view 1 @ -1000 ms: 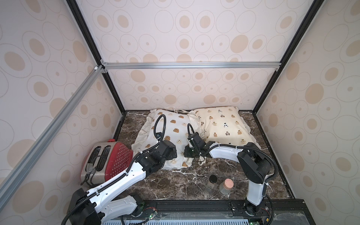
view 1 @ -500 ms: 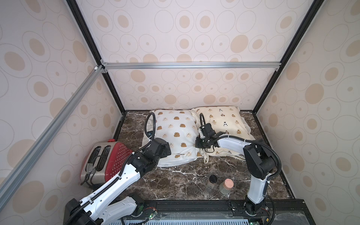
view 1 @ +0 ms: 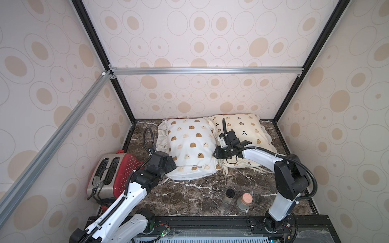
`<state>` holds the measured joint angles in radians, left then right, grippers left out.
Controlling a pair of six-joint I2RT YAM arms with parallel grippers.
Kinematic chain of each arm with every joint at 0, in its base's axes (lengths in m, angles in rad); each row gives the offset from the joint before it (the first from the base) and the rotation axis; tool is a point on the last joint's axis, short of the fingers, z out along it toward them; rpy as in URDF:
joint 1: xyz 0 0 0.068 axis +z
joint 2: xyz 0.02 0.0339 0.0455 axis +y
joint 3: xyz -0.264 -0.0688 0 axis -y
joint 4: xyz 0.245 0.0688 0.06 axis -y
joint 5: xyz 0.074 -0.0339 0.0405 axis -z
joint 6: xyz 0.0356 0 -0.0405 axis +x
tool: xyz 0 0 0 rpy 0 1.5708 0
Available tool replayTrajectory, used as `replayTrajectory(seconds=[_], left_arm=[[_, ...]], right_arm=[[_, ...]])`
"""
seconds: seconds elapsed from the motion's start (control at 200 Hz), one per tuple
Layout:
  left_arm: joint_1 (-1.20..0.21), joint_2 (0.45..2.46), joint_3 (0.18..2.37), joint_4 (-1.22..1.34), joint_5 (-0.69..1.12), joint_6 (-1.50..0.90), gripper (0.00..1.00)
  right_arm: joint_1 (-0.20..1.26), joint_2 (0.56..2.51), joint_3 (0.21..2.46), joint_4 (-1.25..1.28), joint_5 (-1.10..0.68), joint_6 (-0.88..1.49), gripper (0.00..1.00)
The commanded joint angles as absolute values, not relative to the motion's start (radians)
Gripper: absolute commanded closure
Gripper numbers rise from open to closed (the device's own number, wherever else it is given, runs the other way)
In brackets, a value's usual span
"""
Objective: Zip up pillowcases
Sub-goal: Pick up the pillowcase from the center of the board.
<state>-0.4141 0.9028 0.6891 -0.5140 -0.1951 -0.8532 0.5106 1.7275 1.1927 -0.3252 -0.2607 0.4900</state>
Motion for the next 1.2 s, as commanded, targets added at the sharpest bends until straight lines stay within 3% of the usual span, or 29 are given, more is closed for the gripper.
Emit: replayTrajectory(seconds=[0.0,0.235,0.566,1.192], left_arm=[[-0.383,0.87,0.657,-0.51,-0.189,-0.9,0.1],[-0.299,0.851,0.566,-0.498,-0.145,-0.936,0.18],[-0.261,0.866,0.467,-0.433,-0.163,-1.0,0.43],[-0.19,1.141,0.427,-0.128,-0.053,-1.047,0.58]], right_arm=[[0.529,1.66,1.145,-0.342,-0.313,0.521,0.61],[0.647,1.625,1.1,-0.375,-0.302,0.557,0.56],[0.765,1.683,1.04,-0.237,-0.333,0.681,0.55],[0.773,1.76,1.092,-0.266,-0.309,0.65,0.54]])
